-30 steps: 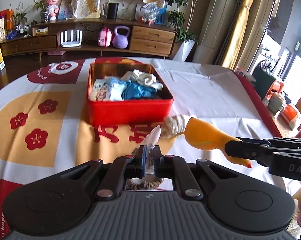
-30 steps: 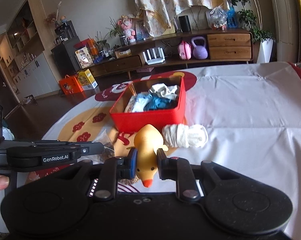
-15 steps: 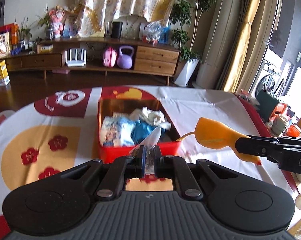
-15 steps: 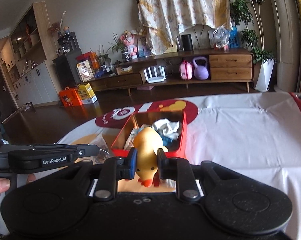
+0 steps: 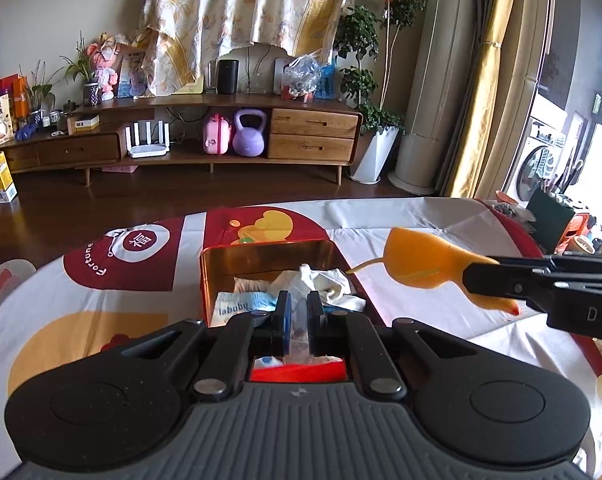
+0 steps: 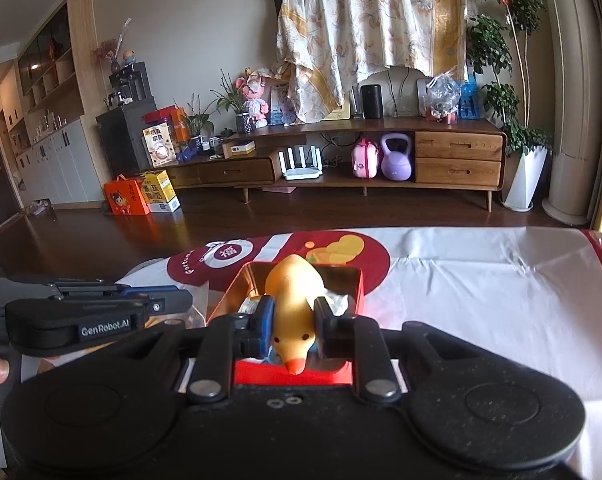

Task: Organize soft objects
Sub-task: 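Carry the plastic bag and yellow duck up over the red tin, then lower the duck into the tin with the right gripper while the left gripper opens on the bag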

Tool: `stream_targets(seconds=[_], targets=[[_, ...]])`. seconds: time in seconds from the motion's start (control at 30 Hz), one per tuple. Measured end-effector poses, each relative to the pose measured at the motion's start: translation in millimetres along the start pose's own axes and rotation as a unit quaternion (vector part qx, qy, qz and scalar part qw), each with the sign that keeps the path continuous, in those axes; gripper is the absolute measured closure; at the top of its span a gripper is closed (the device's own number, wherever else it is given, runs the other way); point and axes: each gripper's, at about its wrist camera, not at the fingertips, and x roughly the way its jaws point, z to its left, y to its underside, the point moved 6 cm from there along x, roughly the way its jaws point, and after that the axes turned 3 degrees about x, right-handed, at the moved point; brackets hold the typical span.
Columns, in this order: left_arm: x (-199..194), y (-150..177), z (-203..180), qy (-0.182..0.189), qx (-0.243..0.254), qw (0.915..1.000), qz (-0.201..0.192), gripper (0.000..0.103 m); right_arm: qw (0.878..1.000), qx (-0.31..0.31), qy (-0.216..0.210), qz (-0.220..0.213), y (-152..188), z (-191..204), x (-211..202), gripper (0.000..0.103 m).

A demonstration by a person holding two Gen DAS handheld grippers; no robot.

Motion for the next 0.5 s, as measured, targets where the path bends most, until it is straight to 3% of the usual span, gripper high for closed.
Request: stream_targets(seconds=[0.37,0.5], targets=[[48,-3,18,-0.006,-0.002,0.9997,0.022,0.095,1.000,-0.004,0.006,0.018,-8,-4,59,0.083],[49,15,24,0.014,-0.010,0.9991,0.038,0.095,1.000,0.001,0.005,0.025,-3,-8,69,0.083]])
